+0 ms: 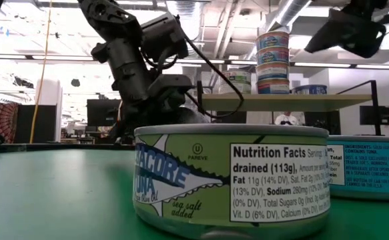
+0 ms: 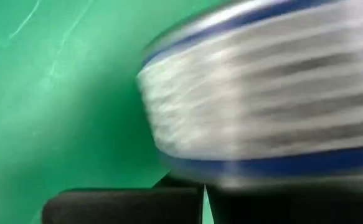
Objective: Stack canned seafood by type on shelf
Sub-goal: Stack the blue tuna can on top of the blue tuna can
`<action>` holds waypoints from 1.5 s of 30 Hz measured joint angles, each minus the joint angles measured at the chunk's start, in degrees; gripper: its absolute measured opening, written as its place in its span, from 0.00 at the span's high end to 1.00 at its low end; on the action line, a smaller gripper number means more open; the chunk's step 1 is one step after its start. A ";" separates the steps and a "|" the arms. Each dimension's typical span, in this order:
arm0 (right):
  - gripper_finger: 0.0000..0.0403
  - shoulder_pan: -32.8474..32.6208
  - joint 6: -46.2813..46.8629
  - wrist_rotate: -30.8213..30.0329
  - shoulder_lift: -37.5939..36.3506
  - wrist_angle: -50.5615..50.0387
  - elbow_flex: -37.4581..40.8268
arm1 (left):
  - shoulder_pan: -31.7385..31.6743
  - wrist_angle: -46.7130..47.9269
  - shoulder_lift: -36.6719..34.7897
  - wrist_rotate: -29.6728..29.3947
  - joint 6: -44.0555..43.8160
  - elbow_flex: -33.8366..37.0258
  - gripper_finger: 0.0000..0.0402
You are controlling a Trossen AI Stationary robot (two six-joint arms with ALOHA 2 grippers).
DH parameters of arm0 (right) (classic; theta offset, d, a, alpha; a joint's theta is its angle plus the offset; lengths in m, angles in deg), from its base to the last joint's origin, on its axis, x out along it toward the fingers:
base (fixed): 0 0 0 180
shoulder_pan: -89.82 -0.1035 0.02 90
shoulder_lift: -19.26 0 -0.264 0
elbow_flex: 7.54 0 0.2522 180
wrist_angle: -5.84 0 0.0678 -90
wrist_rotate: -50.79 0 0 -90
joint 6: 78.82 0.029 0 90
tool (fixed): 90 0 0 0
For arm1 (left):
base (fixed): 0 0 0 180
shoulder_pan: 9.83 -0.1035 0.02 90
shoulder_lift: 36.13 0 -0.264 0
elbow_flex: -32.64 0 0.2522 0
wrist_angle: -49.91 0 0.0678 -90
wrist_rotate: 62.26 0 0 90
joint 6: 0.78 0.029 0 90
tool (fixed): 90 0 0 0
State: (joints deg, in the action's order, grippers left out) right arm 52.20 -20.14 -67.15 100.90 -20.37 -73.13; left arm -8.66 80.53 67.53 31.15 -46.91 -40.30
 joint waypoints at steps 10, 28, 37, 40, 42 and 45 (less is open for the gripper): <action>0.30 2.23 1.09 0.94 0.93 -0.31 -0.04 | 1.93 9.68 -12.07 -10.64 9.80 0.12 1.00; 0.30 5.97 -0.98 4.08 0.91 0.88 -0.17 | 4.15 -8.23 -12.16 -18.76 9.69 -0.08 0.24; 0.30 5.84 -0.24 4.05 0.90 2.85 -0.20 | 3.20 -13.10 -2.46 -27.26 11.77 -0.09 0.18; 0.30 5.84 -0.22 4.02 0.88 3.17 -0.22 | 3.80 -14.75 -0.66 -27.17 13.38 -0.06 0.23; 0.30 5.84 -0.21 4.02 0.86 3.33 -0.24 | 4.20 -15.54 -0.42 -27.27 13.76 -0.06 0.30; 0.30 5.78 -0.18 3.97 0.86 3.49 -0.24 | 4.65 -16.57 -0.42 -27.99 14.20 -0.09 0.42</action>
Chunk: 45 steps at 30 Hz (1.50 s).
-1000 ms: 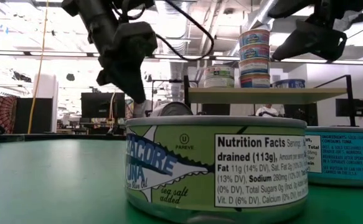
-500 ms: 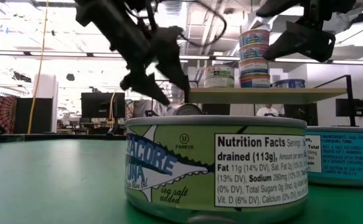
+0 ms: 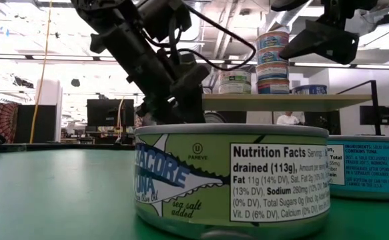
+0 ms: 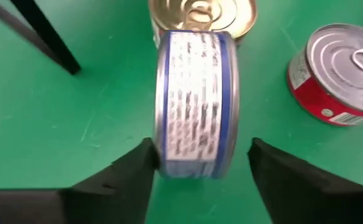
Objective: Stack canned seafood by type on shelf
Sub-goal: Stack the blue tuna can on top of the blue tuna can
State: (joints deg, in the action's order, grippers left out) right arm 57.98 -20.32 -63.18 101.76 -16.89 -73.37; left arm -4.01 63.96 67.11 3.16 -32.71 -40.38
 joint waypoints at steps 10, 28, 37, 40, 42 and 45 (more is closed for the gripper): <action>0.30 0.49 -1.38 -0.13 0.00 0.04 0.00 | -0.65 -7.85 -0.21 0.35 5.30 0.00 0.65; 0.30 -1.08 -10.27 -2.99 -4.42 -9.87 -0.02 | 2.63 -5.20 -10.71 29.31 15.97 0.00 0.65; 0.24 2.97 -25.96 -2.09 -6.03 -7.77 -0.42 | 2.83 -6.63 -11.39 35.28 16.84 -0.02 0.65; 0.20 4.79 -27.92 -0.66 -6.03 -3.67 -0.75 | 2.85 -7.38 -11.39 35.28 17.29 -0.02 0.65; 0.18 5.71 -29.71 1.11 -5.84 -0.76 -0.76 | 2.85 -8.49 -11.39 35.28 17.43 -0.02 0.65; 0.15 6.89 -32.39 1.99 -5.18 1.15 -0.79 | 2.85 -9.41 -11.41 34.97 18.56 -0.02 0.65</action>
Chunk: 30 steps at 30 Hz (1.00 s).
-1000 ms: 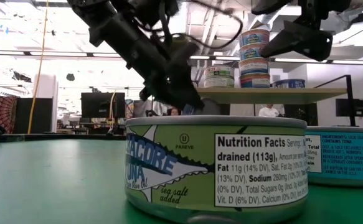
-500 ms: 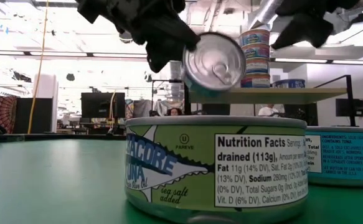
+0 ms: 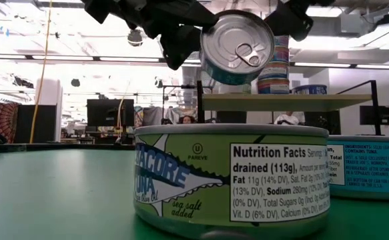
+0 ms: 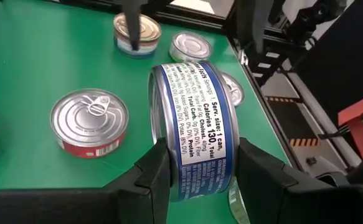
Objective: Stack canned seafood by type on shelf
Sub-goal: Stack the blue tuna can on top of the blue tuna can
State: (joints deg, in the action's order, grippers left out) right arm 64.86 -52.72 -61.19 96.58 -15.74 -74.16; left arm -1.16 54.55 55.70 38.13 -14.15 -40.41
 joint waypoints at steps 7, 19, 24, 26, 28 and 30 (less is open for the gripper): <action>0.18 0.78 -2.95 -0.46 0.67 1.41 0.00 | 0.00 -1.97 0.00 -1.12 1.20 0.00 0.65; 0.36 0.73 -3.52 -0.42 0.65 1.26 0.00 | 0.00 -8.00 0.02 -3.19 4.81 0.00 0.65; 0.55 0.80 -2.33 1.72 0.63 1.23 0.00 | 0.03 -7.83 0.02 -2.99 5.34 0.02 0.65; 0.61 0.76 -3.08 2.17 0.63 1.17 0.01 | 0.04 -7.82 0.02 -2.58 5.07 0.02 0.65; 0.61 0.78 -3.00 2.42 0.56 1.16 0.02 | 0.07 -7.36 0.02 -3.55 4.02 0.00 0.64; 0.61 0.82 -2.02 2.45 0.26 0.44 0.02 | 0.15 -6.55 0.01 -6.77 2.60 -0.02 0.58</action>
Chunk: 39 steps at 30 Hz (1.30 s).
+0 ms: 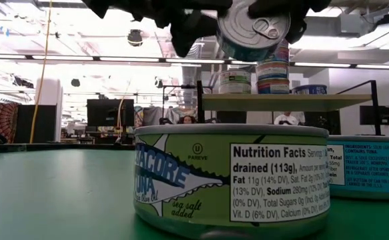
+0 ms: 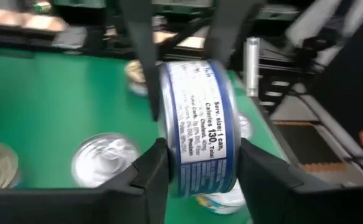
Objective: Stack canned seafood by type on shelf
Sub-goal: Stack the blue tuna can on top of the blue tuna can
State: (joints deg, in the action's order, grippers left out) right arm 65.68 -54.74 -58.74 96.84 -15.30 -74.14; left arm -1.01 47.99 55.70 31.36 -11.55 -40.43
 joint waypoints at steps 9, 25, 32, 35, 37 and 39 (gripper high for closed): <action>0.58 1.44 8.94 1.19 -4.72 -19.35 -4.48 | -0.93 4.88 -1.86 -11.88 -5.23 0.02 0.15; 0.55 14.48 28.09 1.31 -26.79 -50.41 -8.81 | 1.00 2.91 -5.53 -12.62 -8.58 0.51 0.18; 0.60 25.16 28.50 1.49 -30.77 -52.11 -8.81 | 4.85 -13.24 -3.33 -11.74 -13.50 6.28 0.20; 0.57 29.46 29.49 1.59 -31.99 -52.27 -8.81 | 5.84 -14.91 -2.80 -12.56 -15.60 7.42 0.20; 0.55 32.57 30.32 1.65 -32.95 -52.24 -8.81 | 6.40 -15.38 -2.80 -12.81 -16.39 7.70 0.20; 0.55 36.11 30.30 1.64 -33.68 -52.41 -8.81 | 6.96 -15.17 -2.80 -12.93 -16.56 7.96 0.20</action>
State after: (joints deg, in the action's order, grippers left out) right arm 101.80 -24.44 -57.10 63.15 -67.71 -82.95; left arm 5.95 32.82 52.90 18.44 -28.11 -32.47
